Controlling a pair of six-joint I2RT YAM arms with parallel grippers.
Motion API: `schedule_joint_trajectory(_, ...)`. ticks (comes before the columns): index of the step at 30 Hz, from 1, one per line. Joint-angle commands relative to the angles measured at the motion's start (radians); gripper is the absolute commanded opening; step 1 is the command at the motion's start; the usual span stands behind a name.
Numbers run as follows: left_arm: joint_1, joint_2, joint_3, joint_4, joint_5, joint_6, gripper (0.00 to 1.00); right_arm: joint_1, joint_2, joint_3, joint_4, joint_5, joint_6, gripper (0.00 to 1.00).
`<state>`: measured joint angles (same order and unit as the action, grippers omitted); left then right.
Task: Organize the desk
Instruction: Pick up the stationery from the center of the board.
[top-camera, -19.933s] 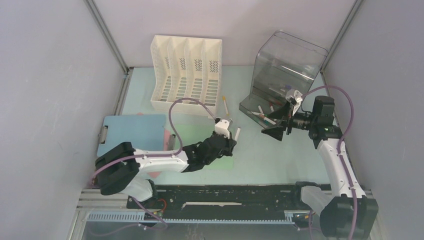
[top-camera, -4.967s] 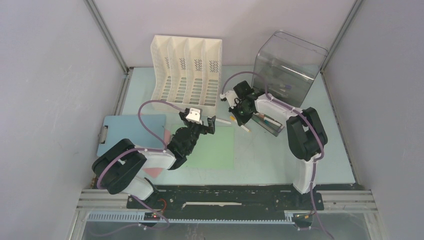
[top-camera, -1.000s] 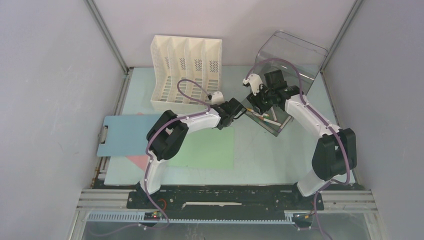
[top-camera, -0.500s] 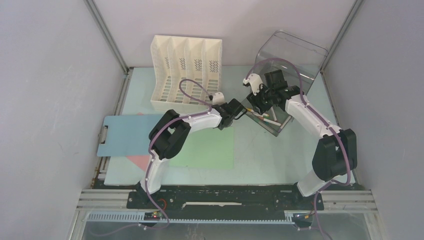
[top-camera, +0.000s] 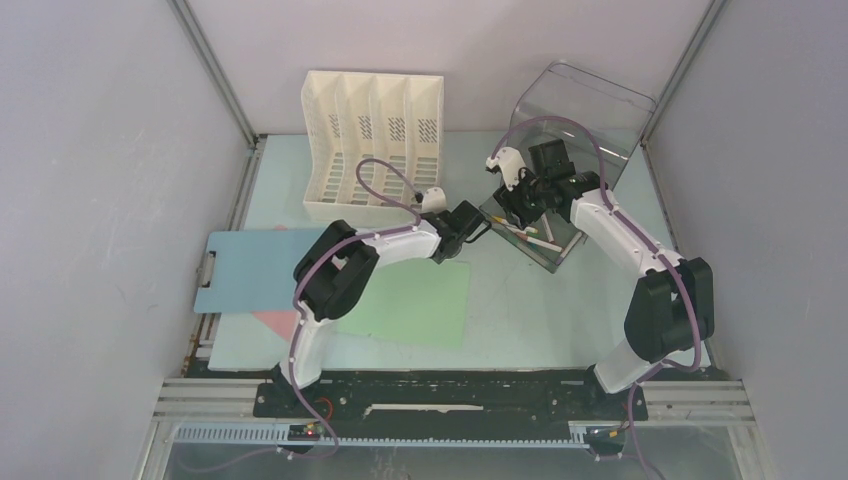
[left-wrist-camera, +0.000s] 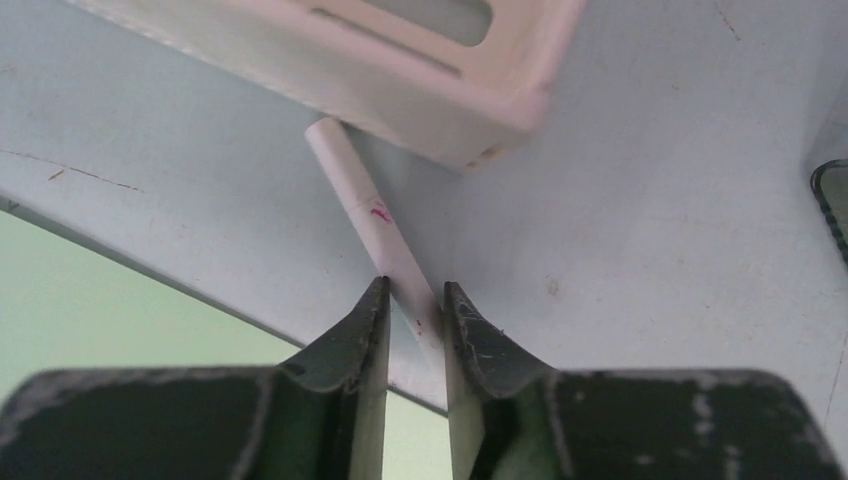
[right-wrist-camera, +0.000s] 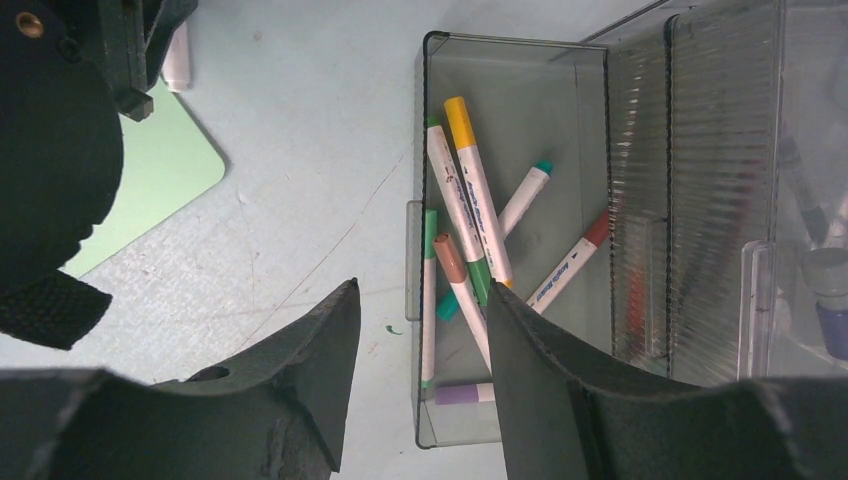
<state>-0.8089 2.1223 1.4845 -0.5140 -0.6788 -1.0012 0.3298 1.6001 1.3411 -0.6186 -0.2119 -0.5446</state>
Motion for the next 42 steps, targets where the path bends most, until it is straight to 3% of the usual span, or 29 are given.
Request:
schedule_joint_trajectory(1, 0.005, -0.041, -0.043, -0.001, -0.007, 0.041, 0.22, 0.003, -0.026, 0.001, -0.001, -0.012, 0.002, 0.57)
schedule_joint_trajectory(14, 0.003, -0.197, -0.244, 0.225, 0.097, 0.130, 0.00, 0.000, -0.041, -0.002, -0.001, -0.035, 0.000, 0.57)
schedule_joint_trajectory(28, -0.008, -0.394, -0.458, 0.522, 0.262, 0.240, 0.00, 0.000, -0.071, -0.007, -0.006, -0.135, 0.010, 0.57)
schedule_joint_trajectory(42, -0.026, -0.528, -0.668, 0.838, 0.403, 0.312, 0.00, -0.024, -0.112, -0.031, -0.008, -0.452, 0.059, 0.57)
